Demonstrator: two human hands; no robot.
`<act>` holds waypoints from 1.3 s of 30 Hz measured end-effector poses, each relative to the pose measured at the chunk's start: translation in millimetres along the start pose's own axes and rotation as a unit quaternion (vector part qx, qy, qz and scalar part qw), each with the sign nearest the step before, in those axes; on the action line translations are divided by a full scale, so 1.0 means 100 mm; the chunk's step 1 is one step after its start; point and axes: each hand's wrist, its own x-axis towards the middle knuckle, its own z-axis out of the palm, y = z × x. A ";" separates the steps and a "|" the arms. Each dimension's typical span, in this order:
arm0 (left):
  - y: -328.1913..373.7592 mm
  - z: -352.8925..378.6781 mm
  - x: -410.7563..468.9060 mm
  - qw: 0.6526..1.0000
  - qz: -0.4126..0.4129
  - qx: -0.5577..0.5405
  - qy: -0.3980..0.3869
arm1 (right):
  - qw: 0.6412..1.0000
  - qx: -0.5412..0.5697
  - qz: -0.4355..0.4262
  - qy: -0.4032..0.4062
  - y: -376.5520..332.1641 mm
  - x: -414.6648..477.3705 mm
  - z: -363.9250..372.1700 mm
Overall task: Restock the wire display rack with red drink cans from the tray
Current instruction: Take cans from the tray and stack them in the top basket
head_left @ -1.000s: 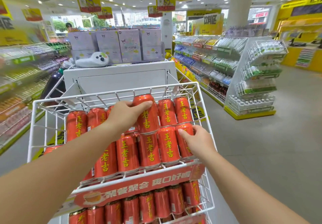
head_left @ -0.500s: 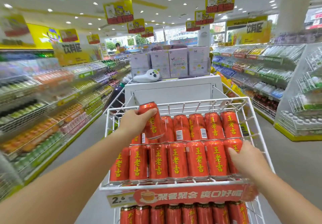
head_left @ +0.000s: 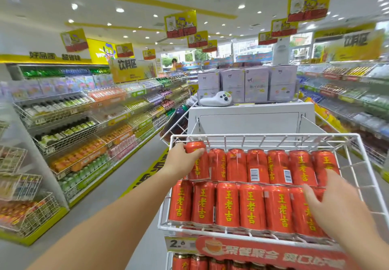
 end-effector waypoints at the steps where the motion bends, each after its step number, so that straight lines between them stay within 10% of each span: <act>1: -0.03 -0.01 0.02 1.000 -0.006 -0.001 0.004 | 1.000 -0.004 -0.019 -0.003 -0.09 -0.02 -0.02; 14: -0.07 0.08 0.23 0.999 -0.029 0.043 -0.016 | 0.964 -0.083 -0.235 -0.092 -0.99 -0.15 0.24; 32: 0.03 0.03 0.18 0.964 0.017 0.265 0.022 | 0.955 -0.005 -0.268 -0.126 -1.31 -0.33 0.45; 39: -0.05 0.05 0.06 0.881 0.076 0.465 0.043 | 0.954 0.003 -0.270 -0.129 -1.32 -0.36 0.47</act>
